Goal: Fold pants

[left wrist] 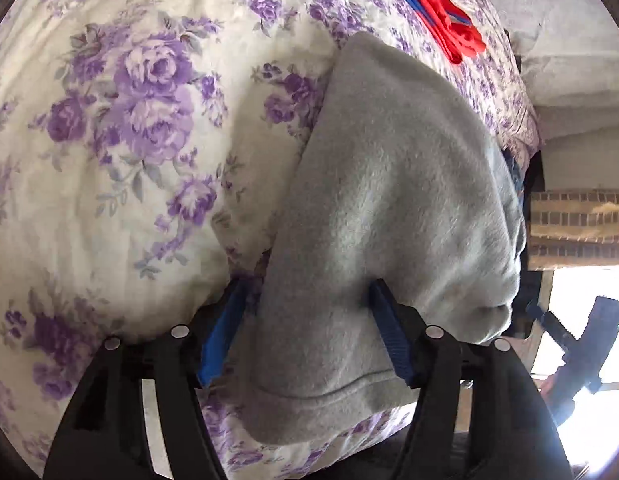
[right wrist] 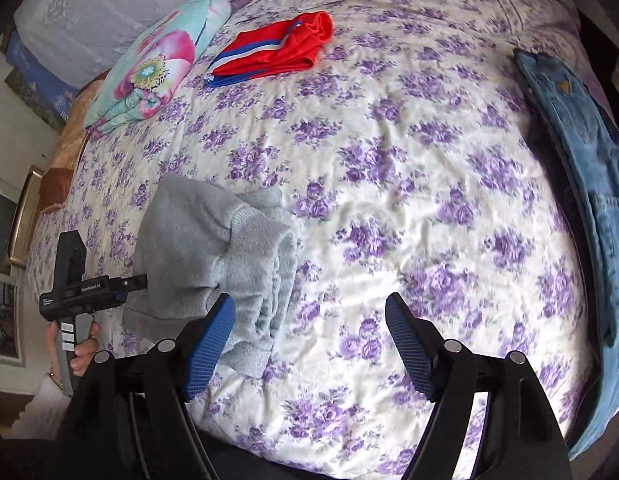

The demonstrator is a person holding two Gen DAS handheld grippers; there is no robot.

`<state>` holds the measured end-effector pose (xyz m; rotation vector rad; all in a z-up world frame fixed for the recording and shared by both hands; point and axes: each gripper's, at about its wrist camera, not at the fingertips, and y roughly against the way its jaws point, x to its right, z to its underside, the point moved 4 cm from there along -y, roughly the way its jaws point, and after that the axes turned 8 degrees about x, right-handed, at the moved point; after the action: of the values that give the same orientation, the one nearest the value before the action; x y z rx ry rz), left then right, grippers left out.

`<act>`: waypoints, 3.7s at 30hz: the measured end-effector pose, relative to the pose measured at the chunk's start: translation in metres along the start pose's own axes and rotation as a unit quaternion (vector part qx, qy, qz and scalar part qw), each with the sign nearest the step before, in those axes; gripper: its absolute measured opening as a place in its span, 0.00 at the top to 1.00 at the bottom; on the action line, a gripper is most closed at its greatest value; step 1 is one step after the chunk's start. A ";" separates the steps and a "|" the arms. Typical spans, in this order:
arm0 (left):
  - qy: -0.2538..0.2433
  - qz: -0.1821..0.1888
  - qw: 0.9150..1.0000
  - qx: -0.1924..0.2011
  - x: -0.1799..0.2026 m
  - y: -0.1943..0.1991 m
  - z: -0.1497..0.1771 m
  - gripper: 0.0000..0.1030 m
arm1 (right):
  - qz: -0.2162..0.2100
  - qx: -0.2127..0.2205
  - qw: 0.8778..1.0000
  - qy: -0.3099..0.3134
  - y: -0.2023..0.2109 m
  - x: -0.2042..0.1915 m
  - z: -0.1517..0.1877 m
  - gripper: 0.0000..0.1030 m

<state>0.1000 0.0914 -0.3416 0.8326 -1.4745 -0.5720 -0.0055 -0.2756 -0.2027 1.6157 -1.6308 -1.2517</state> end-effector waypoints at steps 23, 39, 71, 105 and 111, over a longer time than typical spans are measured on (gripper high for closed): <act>-0.038 -0.010 0.999 -0.006 0.022 -0.006 0.009 0.42 | -0.148 -0.129 0.968 -0.159 -0.127 -0.027 0.054 0.06; -0.139 -0.005 0.986 0.093 0.125 0.051 -0.031 0.79 | -0.086 0.070 0.992 0.064 -0.048 -0.094 -0.041 0.60; -0.212 -0.140 0.946 0.203 0.198 0.011 -0.305 0.29 | 0.145 0.161 0.974 0.068 -0.125 -0.045 -0.344 0.23; -0.300 -0.212 0.870 0.328 0.327 0.202 0.017 0.08 | 0.104 0.198 0.969 0.108 0.114 -0.112 -0.123 0.13; -0.294 -0.219 0.871 0.327 0.328 0.201 0.011 0.08 | 0.105 0.198 0.968 0.111 0.113 -0.116 -0.125 0.13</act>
<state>0.0743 -0.0420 0.0183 1.6591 -2.1050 -0.7081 0.0665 -0.2109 -0.0222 1.6818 -1.9299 -0.6401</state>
